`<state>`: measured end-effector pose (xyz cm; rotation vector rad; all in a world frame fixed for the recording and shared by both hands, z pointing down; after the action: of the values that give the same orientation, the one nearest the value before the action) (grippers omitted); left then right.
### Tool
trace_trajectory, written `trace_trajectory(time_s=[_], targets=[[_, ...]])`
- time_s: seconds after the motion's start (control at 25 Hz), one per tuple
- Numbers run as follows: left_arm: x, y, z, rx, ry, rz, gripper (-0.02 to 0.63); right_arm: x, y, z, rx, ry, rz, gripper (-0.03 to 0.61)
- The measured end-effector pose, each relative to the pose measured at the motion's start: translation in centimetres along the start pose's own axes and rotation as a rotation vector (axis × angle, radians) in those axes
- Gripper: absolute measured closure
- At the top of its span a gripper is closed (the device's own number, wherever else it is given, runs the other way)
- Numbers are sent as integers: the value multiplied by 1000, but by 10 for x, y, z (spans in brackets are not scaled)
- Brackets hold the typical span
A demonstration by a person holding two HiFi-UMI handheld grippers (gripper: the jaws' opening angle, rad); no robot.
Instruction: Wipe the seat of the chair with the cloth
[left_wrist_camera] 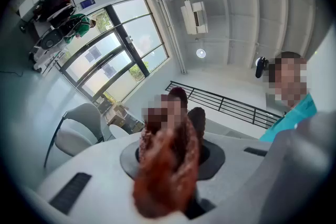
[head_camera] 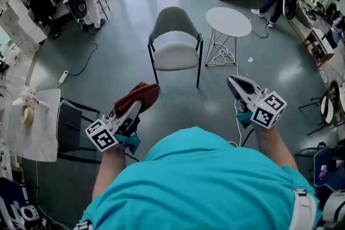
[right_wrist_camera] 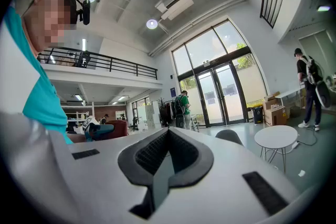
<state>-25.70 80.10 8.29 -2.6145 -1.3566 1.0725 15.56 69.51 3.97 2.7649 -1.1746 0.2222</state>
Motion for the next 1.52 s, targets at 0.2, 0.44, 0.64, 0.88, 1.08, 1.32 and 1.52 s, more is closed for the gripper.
trace_trajectory(time_s=[0.2,0.44,0.64,0.88,1.08,1.32,1.52], targets=[[-3,6,2,-2,15,17,551,7,-2,-3,-5,3,1,583],[-2,31,-3,-9,9,12,551,25,-14,2,-12,34,-1,583],[7,66,-18,-26,6,5,551,57,-41,8,7,123,8,582],[21,115,-47,-34,-7,9,551,95,-78,10,-10,130,44,581],[27,153,-79,-46,-25,21,551,130,-99,3,-42,131,76,581],[28,178,-96,-70,-36,54,551,161,-95,-5,-62,168,111,581],[5,173,-88,-61,-51,98,551,170,-64,-12,-90,187,135,581]])
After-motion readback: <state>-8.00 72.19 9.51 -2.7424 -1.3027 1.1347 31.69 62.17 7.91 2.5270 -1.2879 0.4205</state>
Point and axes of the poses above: the fingertips, and each gripper's own axes: y forward along the fingers, x to its right, z out of its top, the point moved 9 cm from there along -y, backward along the fingers, and after that the axes turned 10 degrees about -z, right-handed, at the moved point
